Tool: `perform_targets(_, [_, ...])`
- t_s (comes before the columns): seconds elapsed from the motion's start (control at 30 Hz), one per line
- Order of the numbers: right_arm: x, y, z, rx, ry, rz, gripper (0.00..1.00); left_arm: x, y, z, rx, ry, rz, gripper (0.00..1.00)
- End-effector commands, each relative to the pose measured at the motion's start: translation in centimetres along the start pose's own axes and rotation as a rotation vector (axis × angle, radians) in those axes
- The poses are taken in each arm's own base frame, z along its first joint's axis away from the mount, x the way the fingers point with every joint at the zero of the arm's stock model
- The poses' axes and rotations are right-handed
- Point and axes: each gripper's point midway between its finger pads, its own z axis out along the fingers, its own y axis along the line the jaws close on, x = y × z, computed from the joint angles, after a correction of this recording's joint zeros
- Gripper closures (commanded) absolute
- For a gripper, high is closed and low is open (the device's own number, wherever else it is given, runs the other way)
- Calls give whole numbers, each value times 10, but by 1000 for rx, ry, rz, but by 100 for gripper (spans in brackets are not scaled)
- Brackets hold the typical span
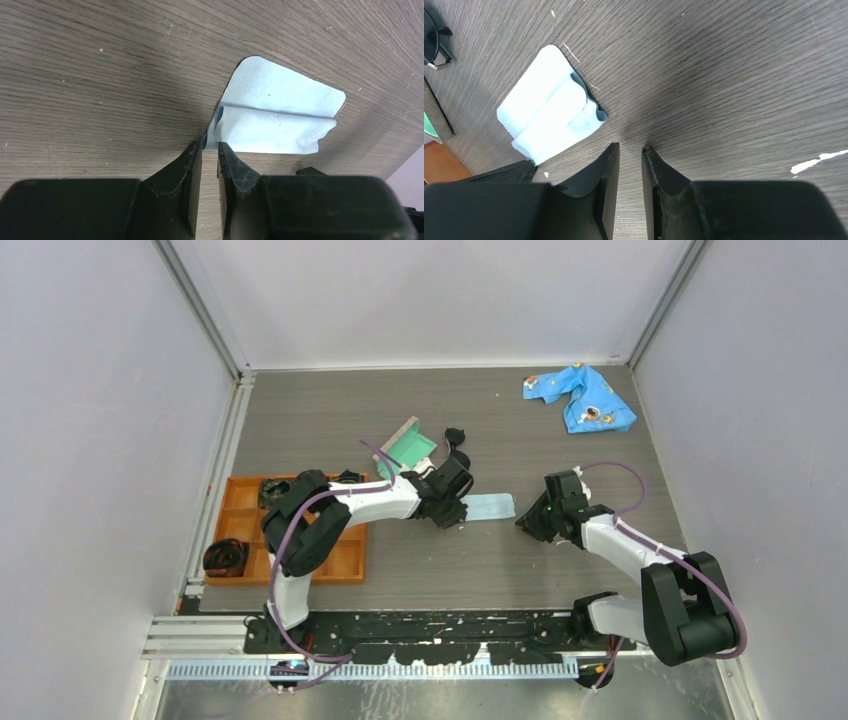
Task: Organize the sunglasses
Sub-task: Adjust the glasses cleaning cloth at the center of the board.
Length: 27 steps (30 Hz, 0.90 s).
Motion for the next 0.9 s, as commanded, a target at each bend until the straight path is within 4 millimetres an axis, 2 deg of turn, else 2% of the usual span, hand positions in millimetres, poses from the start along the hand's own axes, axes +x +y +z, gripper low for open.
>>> perform_targets(0.0, [-9,8,-2,-18,-32,-9,71,-12,27,9,-97,-63,-1,79])
perform_targets(0.23, [-12,9,-6,-27,-45,-8,70,-9,26,15,-106,-50,-4,84])
perform_targets(0.5, [-17,20,-9,-66,-44,9,69,-7,30,17,-118,-41,-15,99])
perform_targets(0.67, [-21,31,-9,-98,-36,28,67,-7,28,19,-114,-40,-11,100])
perform_targets(0.87, [-26,37,0,-126,-16,79,62,-7,26,19,-113,-36,-4,99])
